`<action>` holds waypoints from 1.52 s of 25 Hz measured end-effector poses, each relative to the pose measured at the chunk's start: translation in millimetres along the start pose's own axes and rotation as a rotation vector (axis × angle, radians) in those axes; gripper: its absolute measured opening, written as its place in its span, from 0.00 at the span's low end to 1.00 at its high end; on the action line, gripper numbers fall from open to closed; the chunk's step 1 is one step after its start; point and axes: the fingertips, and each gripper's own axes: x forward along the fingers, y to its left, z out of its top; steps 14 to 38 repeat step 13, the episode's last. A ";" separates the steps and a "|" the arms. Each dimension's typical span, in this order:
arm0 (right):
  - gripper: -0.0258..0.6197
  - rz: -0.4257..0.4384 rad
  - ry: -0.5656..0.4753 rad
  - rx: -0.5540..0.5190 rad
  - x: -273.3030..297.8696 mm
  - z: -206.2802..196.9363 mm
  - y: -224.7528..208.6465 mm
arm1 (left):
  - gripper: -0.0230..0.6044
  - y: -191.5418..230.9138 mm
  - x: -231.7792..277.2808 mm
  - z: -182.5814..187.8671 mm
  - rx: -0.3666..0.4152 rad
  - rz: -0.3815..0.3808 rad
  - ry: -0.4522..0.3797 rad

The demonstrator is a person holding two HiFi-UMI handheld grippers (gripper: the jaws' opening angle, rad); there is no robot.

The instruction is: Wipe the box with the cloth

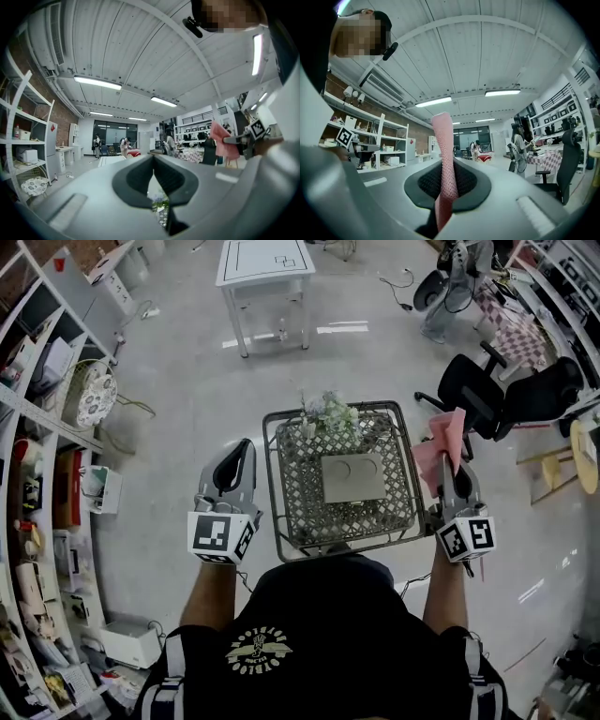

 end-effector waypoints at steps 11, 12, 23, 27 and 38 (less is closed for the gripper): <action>0.07 -0.010 0.005 -0.017 -1.8 2.6 13.0 | 0.04 7.6 -2.8 -5.9 -0.010 -0.028 -0.014; 0.07 -0.011 0.006 -0.019 -2.5 2.5 13.1 | 0.04 7.4 -2.7 -5.9 -0.010 -0.030 -0.016; 0.07 -0.013 0.007 -0.022 -3.2 2.5 13.1 | 0.04 7.1 -2.5 -5.7 -0.009 -0.032 -0.018; 0.07 -0.013 0.007 -0.022 -3.2 2.5 13.1 | 0.04 7.1 -2.5 -5.7 -0.009 -0.032 -0.018; 0.07 -0.013 0.007 -0.022 -3.2 2.5 13.1 | 0.04 7.1 -2.5 -5.7 -0.009 -0.032 -0.018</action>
